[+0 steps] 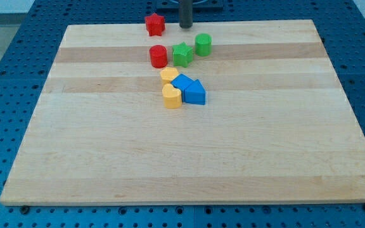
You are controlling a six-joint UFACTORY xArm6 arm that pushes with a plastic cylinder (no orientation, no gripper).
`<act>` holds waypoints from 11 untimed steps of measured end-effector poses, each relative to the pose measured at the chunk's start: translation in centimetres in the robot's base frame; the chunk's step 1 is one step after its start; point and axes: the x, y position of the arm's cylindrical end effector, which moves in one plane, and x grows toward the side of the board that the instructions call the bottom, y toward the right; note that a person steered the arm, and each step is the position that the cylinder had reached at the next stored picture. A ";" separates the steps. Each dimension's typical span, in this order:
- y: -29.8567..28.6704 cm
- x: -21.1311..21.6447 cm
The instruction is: Move the red star towards top left of the board
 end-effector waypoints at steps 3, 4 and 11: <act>-1.8 1.7; -2.2 2.6; -12.9 6.0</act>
